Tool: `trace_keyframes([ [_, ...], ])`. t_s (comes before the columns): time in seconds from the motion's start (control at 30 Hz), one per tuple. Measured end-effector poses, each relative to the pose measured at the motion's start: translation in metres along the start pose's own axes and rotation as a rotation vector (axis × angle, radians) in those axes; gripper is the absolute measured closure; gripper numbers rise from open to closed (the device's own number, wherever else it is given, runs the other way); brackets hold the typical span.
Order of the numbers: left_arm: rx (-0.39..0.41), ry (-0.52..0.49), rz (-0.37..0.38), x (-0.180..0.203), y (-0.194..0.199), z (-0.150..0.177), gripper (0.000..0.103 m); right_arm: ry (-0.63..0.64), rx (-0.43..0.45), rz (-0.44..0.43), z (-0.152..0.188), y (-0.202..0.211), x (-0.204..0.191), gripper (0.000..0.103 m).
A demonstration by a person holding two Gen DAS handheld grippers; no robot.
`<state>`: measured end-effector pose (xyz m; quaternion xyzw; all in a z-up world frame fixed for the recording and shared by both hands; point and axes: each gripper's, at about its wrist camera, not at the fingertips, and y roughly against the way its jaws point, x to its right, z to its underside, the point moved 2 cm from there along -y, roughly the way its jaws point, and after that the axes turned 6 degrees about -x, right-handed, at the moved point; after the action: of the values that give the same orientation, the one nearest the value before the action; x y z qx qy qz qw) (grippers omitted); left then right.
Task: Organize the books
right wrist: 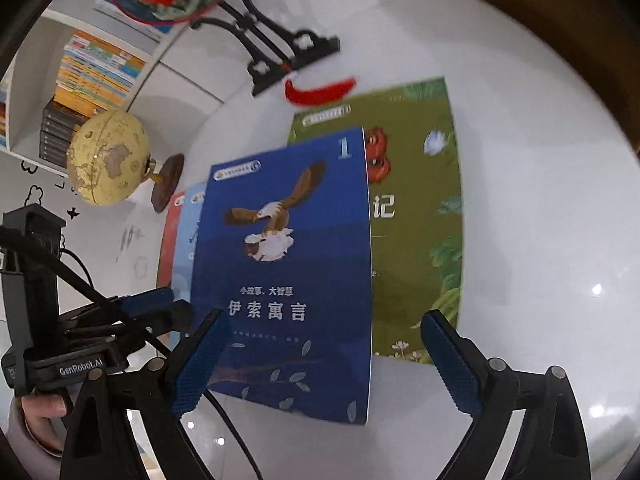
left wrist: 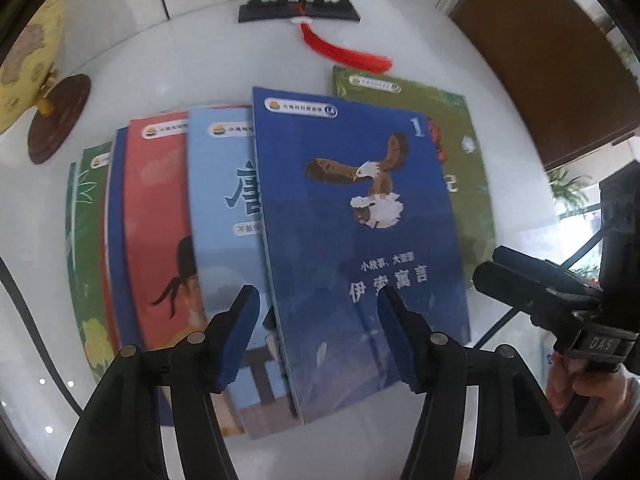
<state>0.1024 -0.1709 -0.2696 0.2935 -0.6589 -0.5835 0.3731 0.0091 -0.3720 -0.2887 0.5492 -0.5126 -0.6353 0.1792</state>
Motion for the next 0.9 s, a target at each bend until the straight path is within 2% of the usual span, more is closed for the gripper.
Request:
trace_keyframes([
  [0.17, 0.009, -0.011, -0.003, 0.004, -0.005, 0.002, 0.041, -0.072, -0.070, -0.074, -0.009, -0.022, 0.014, 0.015],
  [0.2, 0.011, -0.015, -0.007, 0.005, -0.006, 0.002, 0.040, -0.064, -0.058, -0.091, -0.010, -0.021, 0.015, 0.015],
  [0.33, 0.019, -0.053, -0.033, 0.013, -0.008, 0.009, 0.040, -0.057, -0.121, -0.138, -0.008, -0.026, 0.011, 0.015],
  [0.43, 0.018, -0.043, -0.018, 0.015, -0.011, 0.009, 0.040, -0.065, -0.155, -0.155, -0.002, -0.028, 0.009, 0.015],
  [0.57, 0.031, -0.034, -0.013, 0.012, -0.012, 0.010, 0.040, -0.083, -0.130, -0.190, 0.001, -0.025, 0.014, 0.011],
  [0.6, 0.036, -0.023, -0.012, 0.009, -0.010, 0.011, 0.045, -0.073, -0.137, -0.199, 0.000, -0.026, 0.014, 0.009],
  [0.67, 0.057, 0.010, 0.035, 0.003, -0.005, 0.013, 0.046, -0.037, -0.156, -0.208, -0.001, -0.027, 0.013, 0.010],
  [0.73, 0.084, 0.033, 0.081, 0.000, 0.001, 0.012, 0.046, -0.080, -0.146, -0.230, -0.003, -0.025, 0.018, 0.012],
  [0.83, 0.147, 0.026, 0.103, 0.003, 0.009, 0.014, 0.046, -0.157, -0.107, -0.258, -0.002, -0.019, 0.030, 0.024],
  [0.9, 0.158, 0.024, 0.095, 0.006, 0.012, 0.013, 0.046, -0.158, -0.068, -0.284, -0.003, -0.012, 0.030, 0.036],
])
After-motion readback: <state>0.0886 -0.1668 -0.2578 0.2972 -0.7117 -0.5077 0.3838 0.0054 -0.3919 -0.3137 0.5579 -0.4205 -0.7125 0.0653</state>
